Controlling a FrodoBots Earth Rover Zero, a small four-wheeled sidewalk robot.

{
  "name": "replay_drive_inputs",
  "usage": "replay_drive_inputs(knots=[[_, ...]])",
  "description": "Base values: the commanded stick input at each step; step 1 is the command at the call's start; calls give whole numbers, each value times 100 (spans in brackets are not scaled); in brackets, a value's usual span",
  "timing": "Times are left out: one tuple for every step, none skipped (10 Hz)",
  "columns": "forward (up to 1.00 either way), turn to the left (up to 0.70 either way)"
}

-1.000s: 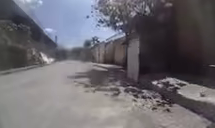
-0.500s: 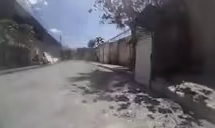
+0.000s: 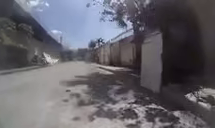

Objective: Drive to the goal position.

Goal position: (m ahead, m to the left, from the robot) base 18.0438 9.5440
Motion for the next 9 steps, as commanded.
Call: replay_drive_inputs(knots=[[85, 0], [85, 0], [85, 0], [85, 0], [85, 0], [85, 0], [85, 27], [85, 34], [85, 34]])
